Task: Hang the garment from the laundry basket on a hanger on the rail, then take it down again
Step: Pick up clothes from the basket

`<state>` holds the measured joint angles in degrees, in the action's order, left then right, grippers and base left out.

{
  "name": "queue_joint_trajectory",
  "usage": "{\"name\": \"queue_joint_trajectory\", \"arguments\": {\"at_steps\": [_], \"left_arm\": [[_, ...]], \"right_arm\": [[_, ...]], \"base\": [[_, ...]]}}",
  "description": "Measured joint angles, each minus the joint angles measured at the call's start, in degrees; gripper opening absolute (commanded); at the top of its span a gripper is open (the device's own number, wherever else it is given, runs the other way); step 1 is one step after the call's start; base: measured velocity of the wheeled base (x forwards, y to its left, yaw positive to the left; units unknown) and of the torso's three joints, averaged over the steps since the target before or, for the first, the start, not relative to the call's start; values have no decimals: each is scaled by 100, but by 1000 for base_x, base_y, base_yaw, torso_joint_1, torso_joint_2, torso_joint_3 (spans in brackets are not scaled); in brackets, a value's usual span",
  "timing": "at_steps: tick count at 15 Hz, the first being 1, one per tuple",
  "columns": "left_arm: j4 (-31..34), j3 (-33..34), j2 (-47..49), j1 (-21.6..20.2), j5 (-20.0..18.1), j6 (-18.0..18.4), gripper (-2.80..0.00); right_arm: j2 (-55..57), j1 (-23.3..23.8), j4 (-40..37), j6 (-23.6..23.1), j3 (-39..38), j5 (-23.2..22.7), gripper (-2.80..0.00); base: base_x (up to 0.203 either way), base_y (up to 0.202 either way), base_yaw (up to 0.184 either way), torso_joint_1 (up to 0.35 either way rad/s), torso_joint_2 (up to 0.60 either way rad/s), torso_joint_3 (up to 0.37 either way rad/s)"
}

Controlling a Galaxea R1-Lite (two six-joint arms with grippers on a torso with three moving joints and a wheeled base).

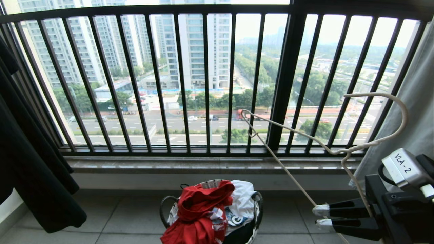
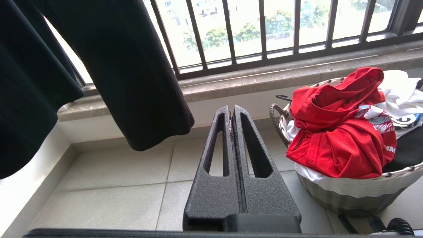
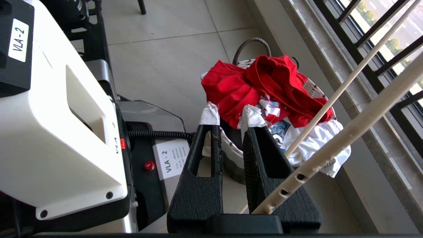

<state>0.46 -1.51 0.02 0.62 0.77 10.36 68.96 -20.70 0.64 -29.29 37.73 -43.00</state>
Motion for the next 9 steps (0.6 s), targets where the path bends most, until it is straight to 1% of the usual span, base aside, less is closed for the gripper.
{"name": "queue_joint_trajectory", "arguments": {"at_steps": [3,6,9], "left_arm": [[0,-4,0,0,-2,-50,-280],[2,45,0,0,-36,-363,-280],[-4,77,0,0,-41,-405,-280]], "right_arm": [[-31,0,11,6,-11,0,-280],[-59,-2,13,4,-17,0,-280],[-66,-2,13,4,-20,0,-280]], "base": [[0,0,0,0,0,0],[0,0,0,1,-1,-9],[0,0,0,6,2,-151]]}}
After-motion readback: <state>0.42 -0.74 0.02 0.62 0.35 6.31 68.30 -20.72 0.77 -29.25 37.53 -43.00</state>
